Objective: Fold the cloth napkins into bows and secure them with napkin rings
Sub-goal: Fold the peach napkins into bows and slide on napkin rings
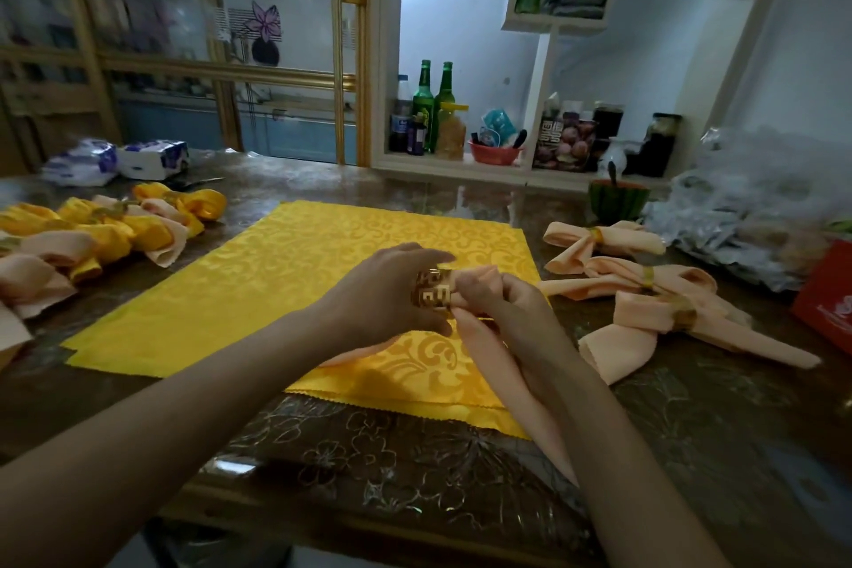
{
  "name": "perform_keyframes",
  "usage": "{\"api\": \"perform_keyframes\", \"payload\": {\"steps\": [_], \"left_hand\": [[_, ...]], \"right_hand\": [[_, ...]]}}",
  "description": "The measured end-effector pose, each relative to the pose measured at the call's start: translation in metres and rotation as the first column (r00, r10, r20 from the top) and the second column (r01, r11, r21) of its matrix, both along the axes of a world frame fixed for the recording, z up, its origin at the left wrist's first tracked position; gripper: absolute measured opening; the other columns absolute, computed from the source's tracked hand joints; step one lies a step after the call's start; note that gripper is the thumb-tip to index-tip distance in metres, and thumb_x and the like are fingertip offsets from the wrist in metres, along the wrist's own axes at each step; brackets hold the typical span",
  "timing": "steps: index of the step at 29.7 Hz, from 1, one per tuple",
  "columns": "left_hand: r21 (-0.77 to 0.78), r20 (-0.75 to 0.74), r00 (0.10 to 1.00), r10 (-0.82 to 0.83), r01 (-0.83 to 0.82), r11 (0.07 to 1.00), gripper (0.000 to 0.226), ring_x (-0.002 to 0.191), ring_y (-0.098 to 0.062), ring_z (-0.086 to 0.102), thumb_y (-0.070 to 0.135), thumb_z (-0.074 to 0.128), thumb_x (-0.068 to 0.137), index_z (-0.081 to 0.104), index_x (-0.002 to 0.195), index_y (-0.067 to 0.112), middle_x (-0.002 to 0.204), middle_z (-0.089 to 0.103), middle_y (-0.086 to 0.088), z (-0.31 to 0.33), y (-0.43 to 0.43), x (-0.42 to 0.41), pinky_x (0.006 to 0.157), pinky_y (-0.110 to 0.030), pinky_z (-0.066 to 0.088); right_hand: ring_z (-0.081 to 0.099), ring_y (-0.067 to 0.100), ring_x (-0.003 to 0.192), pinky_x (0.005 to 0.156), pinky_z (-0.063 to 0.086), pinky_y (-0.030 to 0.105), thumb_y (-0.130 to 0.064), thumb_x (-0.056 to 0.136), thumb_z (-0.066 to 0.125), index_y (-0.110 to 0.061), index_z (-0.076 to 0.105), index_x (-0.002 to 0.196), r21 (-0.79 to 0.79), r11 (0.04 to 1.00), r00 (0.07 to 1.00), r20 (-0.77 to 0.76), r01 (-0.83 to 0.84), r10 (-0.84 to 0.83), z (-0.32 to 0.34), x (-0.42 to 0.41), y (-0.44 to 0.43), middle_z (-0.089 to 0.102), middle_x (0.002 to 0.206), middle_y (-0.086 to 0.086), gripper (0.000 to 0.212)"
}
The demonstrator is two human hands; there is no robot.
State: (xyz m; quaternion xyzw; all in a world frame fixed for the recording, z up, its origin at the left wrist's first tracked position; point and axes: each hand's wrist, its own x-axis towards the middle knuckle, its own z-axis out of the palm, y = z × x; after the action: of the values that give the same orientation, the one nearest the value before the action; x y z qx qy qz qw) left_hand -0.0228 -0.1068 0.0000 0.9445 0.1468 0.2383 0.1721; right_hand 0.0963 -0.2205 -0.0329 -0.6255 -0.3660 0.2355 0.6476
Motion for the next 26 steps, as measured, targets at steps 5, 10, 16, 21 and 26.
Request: {"api": "perform_keyframes", "payload": {"steps": [5, 10, 16, 21, 26], "left_hand": [[-0.561, -0.033, 0.975, 0.222, -0.201, 0.803, 0.04, 0.078, -0.012, 0.055, 0.048, 0.068, 0.076, 0.064, 0.095, 0.013, 0.088, 0.061, -0.001, 0.001, 0.01, -0.017, 0.065, -0.023, 0.042], [-0.661, -0.121, 0.962, 0.246, -0.263, 0.703, 0.034, 0.065, -0.015, 0.05, 0.034, 0.06, 0.087, 0.066, 0.088, 0.001, 0.074, 0.056, -0.007, 0.003, 0.004, -0.016, 0.061, -0.023, 0.039], [-0.624, -0.124, 0.946, 0.3, -0.309, 0.718, 0.026, 0.061, -0.017, 0.054, 0.026, 0.054, 0.091, 0.062, 0.086, 0.002, 0.072, 0.058, -0.009, 0.011, 0.006, -0.015, 0.054, -0.024, 0.047], [-0.608, -0.258, 0.922, 0.287, -0.386, 0.694, 0.023, 0.063, -0.015, 0.052, 0.033, 0.053, 0.093, 0.06, 0.086, 0.012, 0.074, 0.057, -0.006, 0.018, 0.013, -0.023, 0.056, -0.024, 0.043], [-0.648, -0.476, 0.871, 0.123, -0.442, 0.62, 0.026, 0.064, -0.014, 0.055, 0.033, 0.053, 0.093, 0.061, 0.097, 0.008, 0.073, 0.063, -0.007, 0.038, 0.022, -0.047, 0.059, -0.023, 0.04]], "right_hand": [[0.064, 0.004, 0.063, 0.053, 0.048, 0.017, -0.027, 0.089, 0.061, -0.007, 0.064, 0.097, 0.091, 0.993, 0.981, -0.184, 0.072, -0.054, 0.004, 0.005, 0.003, 0.069, 0.081, 0.003, 0.022], [0.062, 0.003, 0.062, 0.052, 0.046, 0.016, -0.031, 0.091, 0.055, -0.005, 0.06, 0.105, 0.076, 0.997, 0.981, -0.189, -0.018, 0.033, 0.001, -0.002, 0.005, 0.066, 0.081, 0.002, 0.031], [0.06, 0.002, 0.056, 0.047, 0.045, 0.017, -0.034, 0.092, 0.053, -0.007, 0.057, 0.097, 0.026, 0.995, 0.99, -0.1, -0.1, 0.102, 0.006, -0.005, 0.004, 0.063, 0.074, 0.0, 0.028], [0.053, 0.003, 0.047, 0.045, 0.042, 0.022, -0.034, 0.087, 0.061, -0.012, 0.056, 0.092, -0.077, 0.989, 0.991, -0.037, -0.13, 0.127, 0.01, -0.003, 0.002, 0.058, 0.06, -0.006, 0.023], [0.051, 0.015, 0.064, 0.052, 0.039, 0.025, -0.007, 0.081, 0.067, -0.015, 0.058, 0.103, -0.178, 0.971, 0.985, -0.093, -0.162, 0.147, 0.011, 0.002, 0.003, 0.06, 0.084, 0.008, 0.025]]}}
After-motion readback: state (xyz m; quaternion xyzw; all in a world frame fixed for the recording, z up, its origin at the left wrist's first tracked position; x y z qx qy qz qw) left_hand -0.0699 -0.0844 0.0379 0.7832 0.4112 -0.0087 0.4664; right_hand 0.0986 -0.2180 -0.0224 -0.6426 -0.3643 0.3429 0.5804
